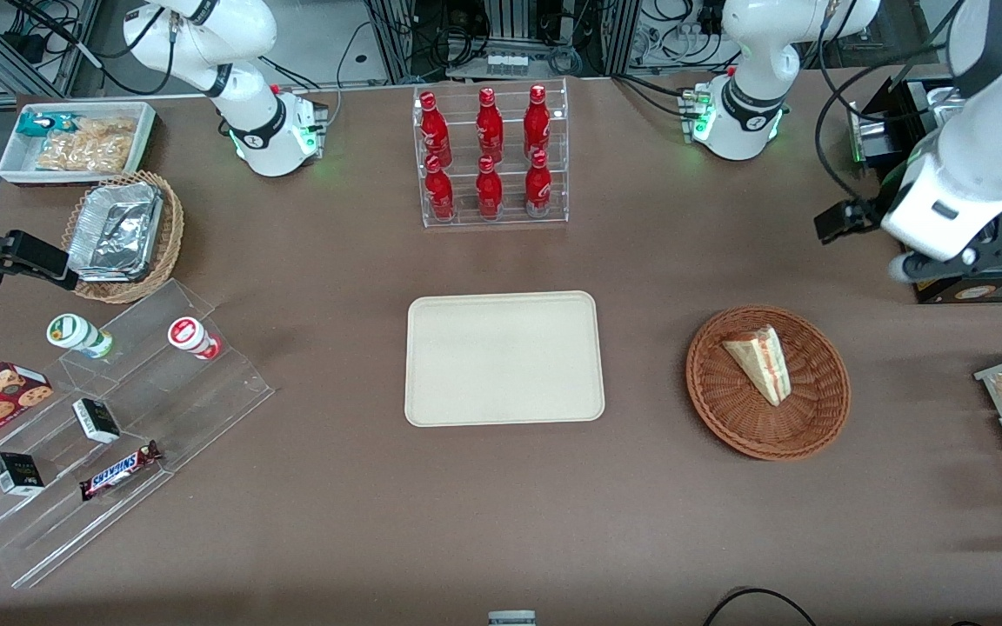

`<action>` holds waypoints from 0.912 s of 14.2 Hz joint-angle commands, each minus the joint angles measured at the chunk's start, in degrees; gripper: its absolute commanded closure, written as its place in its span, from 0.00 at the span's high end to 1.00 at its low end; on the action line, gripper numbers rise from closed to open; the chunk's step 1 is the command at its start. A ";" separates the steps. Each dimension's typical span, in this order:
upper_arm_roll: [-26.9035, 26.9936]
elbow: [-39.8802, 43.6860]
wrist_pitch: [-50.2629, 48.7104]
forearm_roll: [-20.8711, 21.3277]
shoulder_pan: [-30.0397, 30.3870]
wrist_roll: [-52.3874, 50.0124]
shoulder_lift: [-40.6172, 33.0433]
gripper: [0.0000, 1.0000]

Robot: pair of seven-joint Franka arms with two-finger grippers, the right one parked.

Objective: Place sandwich from basket to tray
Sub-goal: 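Reach the left gripper down into the wicker basket and grasp the sandwich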

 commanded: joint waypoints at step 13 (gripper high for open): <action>-0.54 -20.96 36.25 0.64 0.11 -14.04 13.32 1.00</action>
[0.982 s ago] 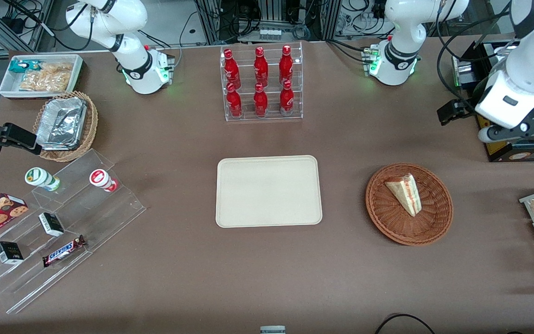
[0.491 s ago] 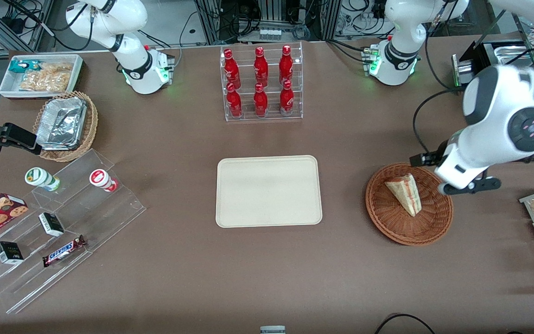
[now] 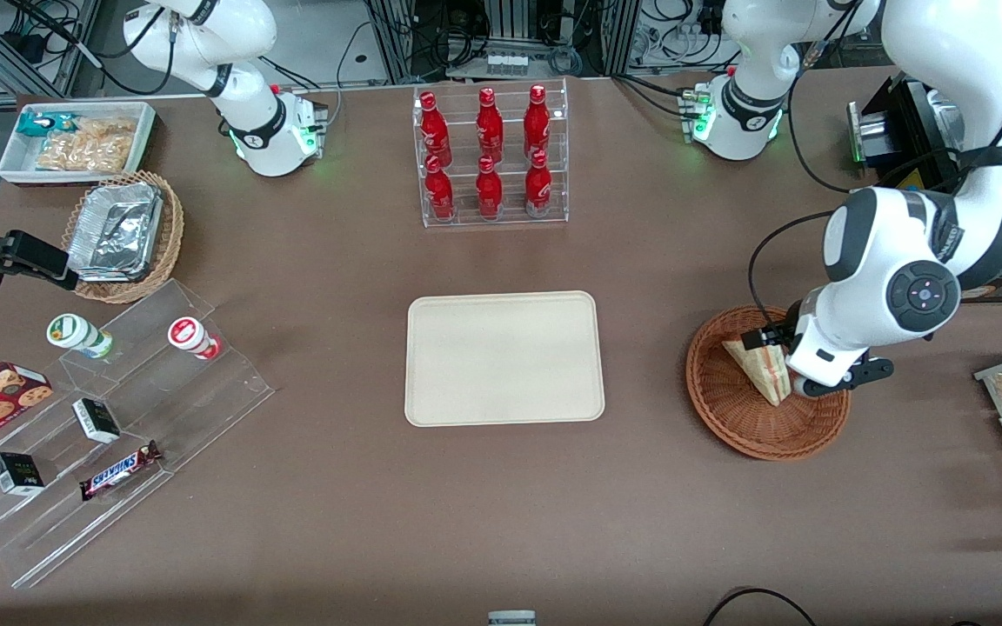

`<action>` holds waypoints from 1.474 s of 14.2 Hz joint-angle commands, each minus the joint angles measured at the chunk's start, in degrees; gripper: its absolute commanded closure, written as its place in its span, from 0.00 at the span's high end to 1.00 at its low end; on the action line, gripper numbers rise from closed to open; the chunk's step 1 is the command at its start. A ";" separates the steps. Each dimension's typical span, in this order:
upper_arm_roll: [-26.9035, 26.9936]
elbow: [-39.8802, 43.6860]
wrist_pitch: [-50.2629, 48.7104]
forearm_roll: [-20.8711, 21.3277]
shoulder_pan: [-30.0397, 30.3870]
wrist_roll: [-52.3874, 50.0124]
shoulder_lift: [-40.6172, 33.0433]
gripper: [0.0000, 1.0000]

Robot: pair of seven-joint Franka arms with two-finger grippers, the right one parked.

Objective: Place sandwich from basket to tray
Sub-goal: 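Reach the left gripper down into the wicker basket and grasp the sandwich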

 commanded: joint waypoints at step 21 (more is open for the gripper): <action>1.62 -11.24 19.52 0.63 0.70 -7.76 2.41 0.11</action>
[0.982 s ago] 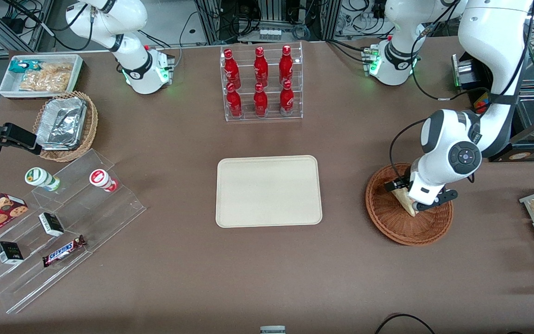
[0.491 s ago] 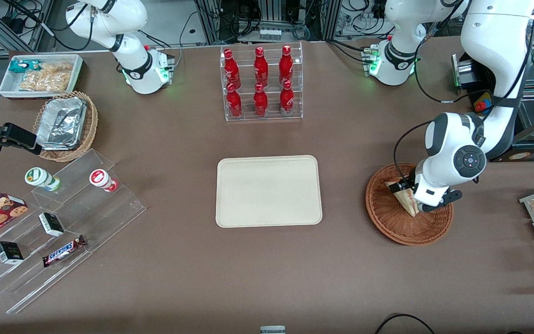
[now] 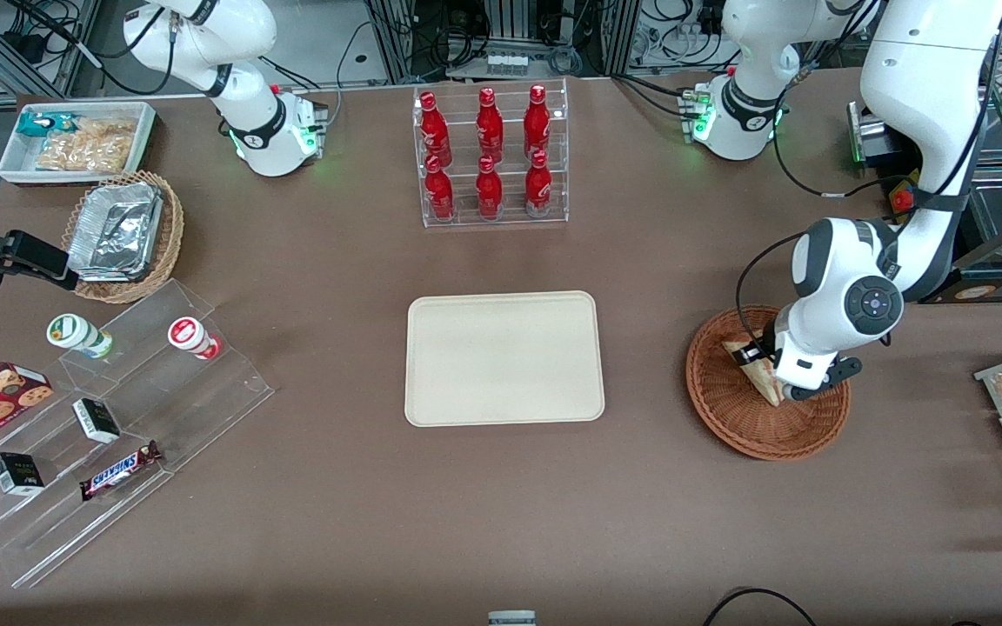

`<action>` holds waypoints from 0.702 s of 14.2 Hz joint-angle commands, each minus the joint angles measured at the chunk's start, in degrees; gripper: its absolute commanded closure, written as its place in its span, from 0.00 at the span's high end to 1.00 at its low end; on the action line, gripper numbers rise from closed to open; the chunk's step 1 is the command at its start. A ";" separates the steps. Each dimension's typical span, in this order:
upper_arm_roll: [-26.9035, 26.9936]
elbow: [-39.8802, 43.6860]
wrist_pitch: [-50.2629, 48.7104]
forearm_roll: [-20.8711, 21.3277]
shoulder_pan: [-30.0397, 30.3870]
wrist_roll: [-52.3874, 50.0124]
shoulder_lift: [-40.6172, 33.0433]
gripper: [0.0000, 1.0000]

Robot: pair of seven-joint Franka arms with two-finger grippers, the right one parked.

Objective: Place sandwich from basket to tray
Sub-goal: 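Reach the left gripper down into the wicker basket and grasp the sandwich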

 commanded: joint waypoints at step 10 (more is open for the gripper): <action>-4.80 6.71 -10.35 0.81 -4.72 -0.88 -6.88 0.12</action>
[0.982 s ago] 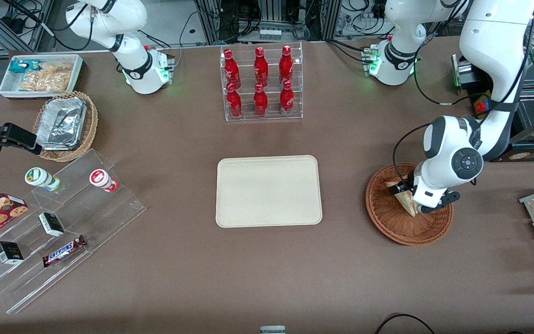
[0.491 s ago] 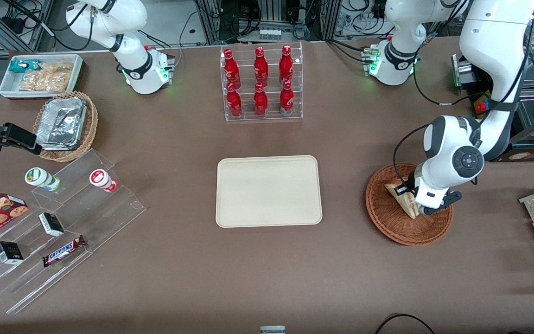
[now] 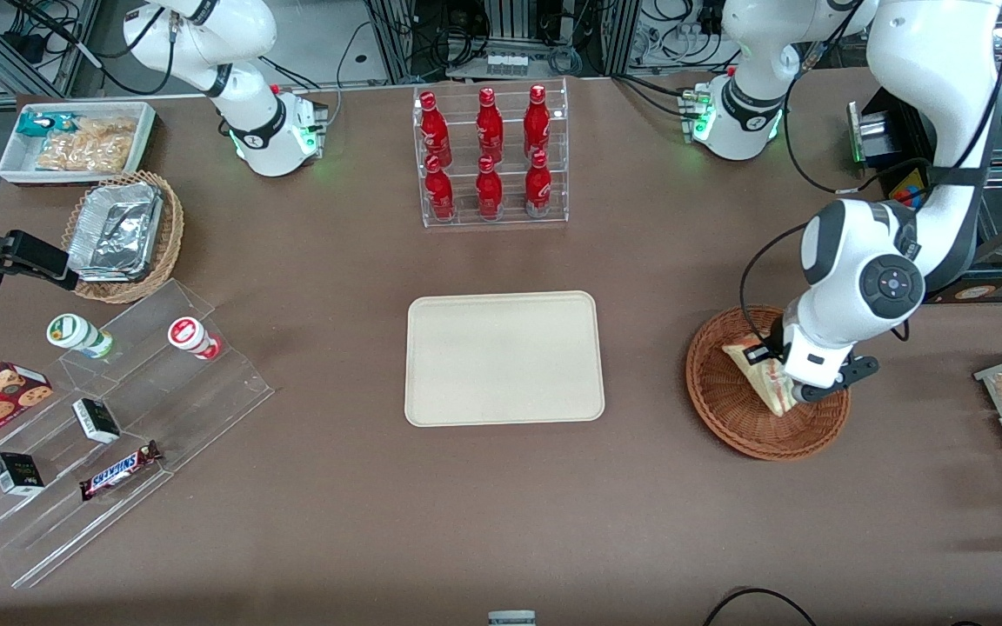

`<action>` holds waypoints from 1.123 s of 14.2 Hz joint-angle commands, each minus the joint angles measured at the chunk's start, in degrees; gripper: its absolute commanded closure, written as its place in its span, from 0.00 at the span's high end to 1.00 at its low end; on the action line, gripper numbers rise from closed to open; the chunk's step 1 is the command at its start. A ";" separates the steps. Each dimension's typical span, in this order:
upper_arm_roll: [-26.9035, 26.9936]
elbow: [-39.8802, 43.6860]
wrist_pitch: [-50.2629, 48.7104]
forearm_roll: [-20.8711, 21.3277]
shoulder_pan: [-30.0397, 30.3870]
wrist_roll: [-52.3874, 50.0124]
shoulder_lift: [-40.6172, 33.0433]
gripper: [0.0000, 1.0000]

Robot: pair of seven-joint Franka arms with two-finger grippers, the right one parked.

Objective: Place sandwich from basket to tray
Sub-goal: 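Reach the left gripper down into the wicker basket and grasp the sandwich, then lift the sandwich and carry it with the left gripper over the cream tray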

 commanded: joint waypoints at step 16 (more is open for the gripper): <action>-3.14 28.89 -6.44 7.14 -34.72 -20.91 24.82 0.19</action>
